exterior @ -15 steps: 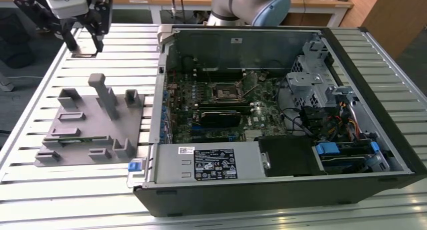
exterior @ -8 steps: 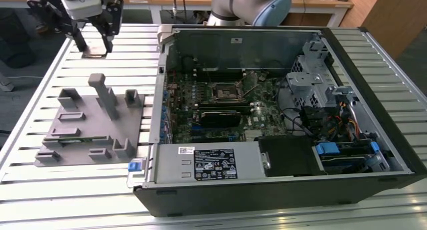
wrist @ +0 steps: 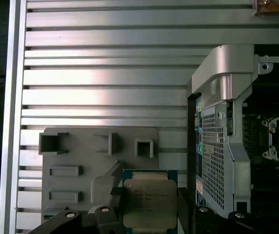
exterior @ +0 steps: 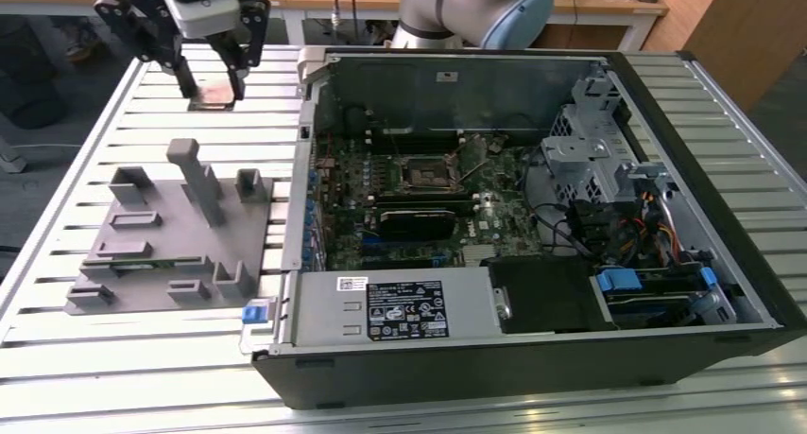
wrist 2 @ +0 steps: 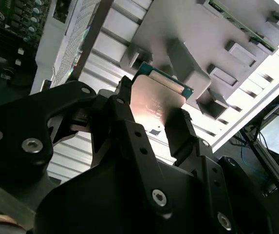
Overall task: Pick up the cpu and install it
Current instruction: 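Pick up the cpu and move it towards the insertion slot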
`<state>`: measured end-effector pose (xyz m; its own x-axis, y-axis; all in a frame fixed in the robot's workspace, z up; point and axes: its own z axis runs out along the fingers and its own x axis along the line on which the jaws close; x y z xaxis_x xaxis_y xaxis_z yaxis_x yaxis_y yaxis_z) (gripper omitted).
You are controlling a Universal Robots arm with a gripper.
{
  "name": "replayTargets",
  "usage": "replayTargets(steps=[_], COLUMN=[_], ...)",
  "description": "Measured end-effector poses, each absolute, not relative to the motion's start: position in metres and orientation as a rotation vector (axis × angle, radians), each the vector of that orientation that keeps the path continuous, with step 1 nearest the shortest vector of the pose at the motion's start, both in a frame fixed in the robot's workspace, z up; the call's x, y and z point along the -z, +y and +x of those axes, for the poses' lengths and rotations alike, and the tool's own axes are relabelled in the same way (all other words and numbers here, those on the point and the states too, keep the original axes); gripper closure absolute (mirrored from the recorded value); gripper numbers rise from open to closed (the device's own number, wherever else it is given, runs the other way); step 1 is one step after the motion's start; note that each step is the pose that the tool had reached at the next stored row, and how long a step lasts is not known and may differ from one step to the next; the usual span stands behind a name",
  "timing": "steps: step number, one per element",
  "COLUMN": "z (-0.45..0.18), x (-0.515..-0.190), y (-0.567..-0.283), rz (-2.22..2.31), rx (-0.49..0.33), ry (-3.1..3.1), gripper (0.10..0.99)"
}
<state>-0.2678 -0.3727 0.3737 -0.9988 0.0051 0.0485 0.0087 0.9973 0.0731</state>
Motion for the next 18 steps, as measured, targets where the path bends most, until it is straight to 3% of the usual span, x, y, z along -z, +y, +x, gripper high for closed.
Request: replayTargets(steps=[18], z=[-0.213], x=[-0.373], y=[-0.371], rz=[-0.01], rx=[0.112], ry=[-3.119], gripper=[0.553])
